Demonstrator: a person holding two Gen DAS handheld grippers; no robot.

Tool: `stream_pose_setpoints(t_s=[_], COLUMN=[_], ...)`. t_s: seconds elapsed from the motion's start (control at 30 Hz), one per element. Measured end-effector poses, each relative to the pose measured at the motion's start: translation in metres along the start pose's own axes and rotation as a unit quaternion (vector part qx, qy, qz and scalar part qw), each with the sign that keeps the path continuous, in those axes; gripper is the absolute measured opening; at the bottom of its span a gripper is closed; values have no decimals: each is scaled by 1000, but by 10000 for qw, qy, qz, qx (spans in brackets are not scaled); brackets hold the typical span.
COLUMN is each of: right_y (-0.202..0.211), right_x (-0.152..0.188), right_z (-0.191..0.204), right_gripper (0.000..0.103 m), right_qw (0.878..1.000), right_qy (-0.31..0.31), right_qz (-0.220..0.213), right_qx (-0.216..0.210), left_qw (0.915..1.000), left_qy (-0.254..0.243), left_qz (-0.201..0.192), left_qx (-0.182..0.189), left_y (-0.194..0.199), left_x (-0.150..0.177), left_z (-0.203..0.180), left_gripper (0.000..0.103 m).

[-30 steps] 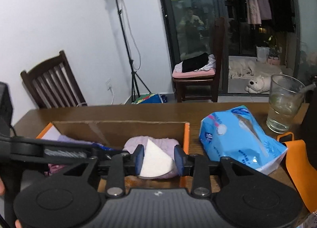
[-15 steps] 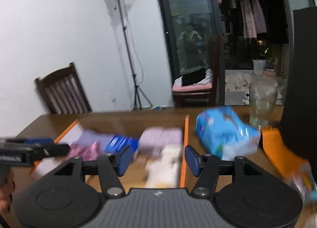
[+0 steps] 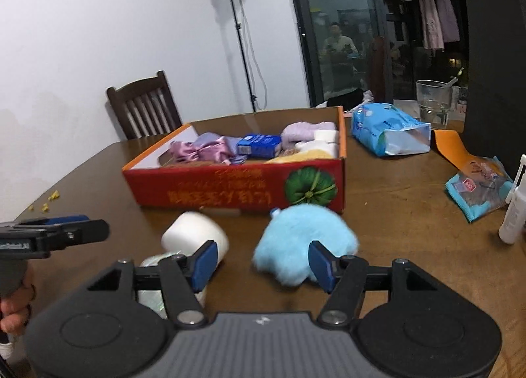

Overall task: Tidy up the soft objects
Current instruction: 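Return to the table and close both tools on the white cylinder sponge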

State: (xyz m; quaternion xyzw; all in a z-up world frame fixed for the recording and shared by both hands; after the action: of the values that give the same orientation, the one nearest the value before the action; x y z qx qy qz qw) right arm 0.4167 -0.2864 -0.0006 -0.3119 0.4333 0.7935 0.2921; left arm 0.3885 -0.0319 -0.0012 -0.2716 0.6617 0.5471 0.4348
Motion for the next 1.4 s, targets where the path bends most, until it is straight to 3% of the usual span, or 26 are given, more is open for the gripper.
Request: stream_pose_setpoints(t_s=[0.23, 0.43, 0.53, 0.63, 0.67, 0.7, 0.73, 0.77, 0.83, 0.9, 1.03, 1.13, 1.27, 1.4], right_y=[4, 5, -8, -28, -35, -45, -54, -62, -73, -76, -73, -51, -22, -11], right_x=[19, 12, 4, -6, -9, -11, -11, -9, -8, -10, -19, -23, 5, 64], right_z=[19, 30, 25, 26, 26, 25, 23, 21, 14, 13, 36, 69, 109, 129], right_gripper=[61, 60, 60, 59, 52, 43, 39, 35, 29, 26, 24, 24, 20, 16], right_qw=[9999, 9996, 9994, 9971, 9960, 9945, 9929, 9905, 9837, 9772, 9839, 9881, 9883, 9886], right_qy=[-2, -23, -220, -532, -626, -756, -879, -1036, -1414, -1602, -1226, -743, -25, 491], right_qz=[13, -111, -70, 31, 79, 156, 261, 356, 489, 614, 509, 148, 59, 353], right_qx=[-153, -267, -262, -535, -634, -701, -760, -828, -999, -1247, -1196, -1341, -1522, -1378], left_qw=[9990, 9978, 9962, 9903, 9873, 9835, 9798, 9748, 9649, 9617, 9743, 9802, 9876, 9832], left_qy=[-132, 36, 254, 654, 797, 964, 1120, 1259, 1501, 1648, 1389, 1074, 635, 1033], left_qz=[-28, 93, 123, 291, 326, 429, 500, 529, 629, 624, 267, -150, -233, 144], left_qx=[422, 650, 823, 1192, 1337, 1470, 1583, 1762, 2063, 2100, 1755, 1658, 1415, 1497], left_y=[-2, -17, -36, -62, -69, -77, -83, -87, -91, -90, -63, -22, 23, 42], left_x=[3, 4, -7, -20, -22, -21, -19, -16, -10, -12, -28, -33, 5, 56], left_z=[-20, -21, -16, -13, -12, -11, -10, -9, -5, -1, 4, 9, 11, 9], left_gripper=[95, 94, 82, 76, 74, 62, 57, 43, 39, 36, 34, 35, 35, 35])
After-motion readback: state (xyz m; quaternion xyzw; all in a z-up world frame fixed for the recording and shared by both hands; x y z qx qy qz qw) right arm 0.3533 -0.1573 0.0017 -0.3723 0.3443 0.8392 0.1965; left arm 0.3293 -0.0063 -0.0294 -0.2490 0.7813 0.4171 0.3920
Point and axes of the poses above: each gripper's, at about its wrist camera, not at the fingertips, and y roughly against the way its jaws point, z to its left, x to its underside, the point moved 9 cm from there along -y, roughly the way its jaws point, and after that the axes turned 14 degrees about -y, right-handed, at the moved point
